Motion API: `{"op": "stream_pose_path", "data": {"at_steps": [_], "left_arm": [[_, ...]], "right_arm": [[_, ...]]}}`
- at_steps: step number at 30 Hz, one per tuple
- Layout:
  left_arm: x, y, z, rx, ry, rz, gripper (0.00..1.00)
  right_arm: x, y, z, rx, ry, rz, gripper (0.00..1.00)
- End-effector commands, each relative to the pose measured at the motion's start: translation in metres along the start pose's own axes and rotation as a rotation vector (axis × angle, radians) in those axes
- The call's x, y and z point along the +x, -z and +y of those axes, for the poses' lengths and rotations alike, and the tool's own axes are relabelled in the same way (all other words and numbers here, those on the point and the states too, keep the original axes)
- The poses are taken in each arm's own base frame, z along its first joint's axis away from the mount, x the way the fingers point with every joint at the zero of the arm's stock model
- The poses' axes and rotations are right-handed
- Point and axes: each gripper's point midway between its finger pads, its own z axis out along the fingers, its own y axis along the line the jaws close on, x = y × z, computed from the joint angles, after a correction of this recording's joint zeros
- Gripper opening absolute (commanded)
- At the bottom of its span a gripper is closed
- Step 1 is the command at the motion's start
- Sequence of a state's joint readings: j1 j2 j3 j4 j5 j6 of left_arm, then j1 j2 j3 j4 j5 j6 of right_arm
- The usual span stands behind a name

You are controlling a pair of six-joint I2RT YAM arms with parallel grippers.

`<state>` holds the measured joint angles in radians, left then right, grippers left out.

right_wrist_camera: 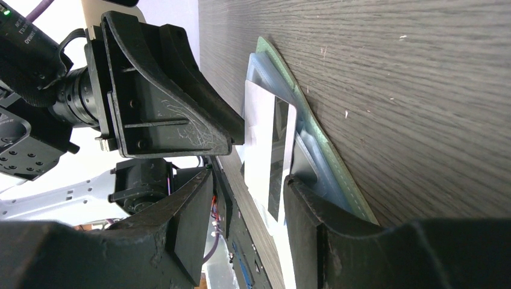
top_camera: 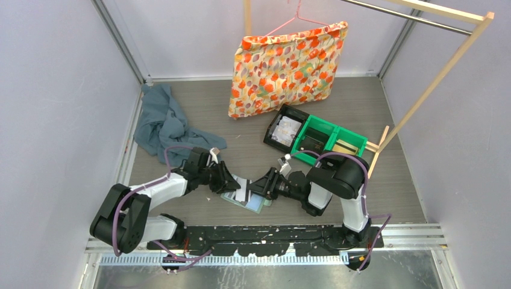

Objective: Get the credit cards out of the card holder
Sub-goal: Pick up the credit card from the card holder.

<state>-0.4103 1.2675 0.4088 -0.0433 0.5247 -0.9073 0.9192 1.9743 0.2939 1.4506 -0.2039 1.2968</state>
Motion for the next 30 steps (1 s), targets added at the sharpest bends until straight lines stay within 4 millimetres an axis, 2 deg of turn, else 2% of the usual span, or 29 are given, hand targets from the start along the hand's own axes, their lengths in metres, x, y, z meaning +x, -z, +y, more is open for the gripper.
{"op": "stream_pose_path", "data": {"at_steps": [1, 8, 16, 30], "left_arm": [[-0.008, -0.004, -0.002, 0.009, -0.029, -0.019, 0.3], [-0.009, -0.006, -0.004, 0.026, -0.031, -0.021, 0.27], [-0.009, -0.01, -0.008, 0.055, -0.027, -0.005, 0.13], [0.0, -0.003, -0.018, 0.11, -0.032, 0.031, 0.11]], "right_arm": [[0.002, -0.004, -0.012, 0.035, 0.01, 0.004, 0.52], [0.002, -0.006, -0.011, 0.032, 0.01, 0.007, 0.52], [0.003, -0.006, -0.013, 0.034, 0.009, 0.01, 0.52], [0.003, -0.007, -0.012, 0.033, 0.01, 0.012, 0.52]]}}
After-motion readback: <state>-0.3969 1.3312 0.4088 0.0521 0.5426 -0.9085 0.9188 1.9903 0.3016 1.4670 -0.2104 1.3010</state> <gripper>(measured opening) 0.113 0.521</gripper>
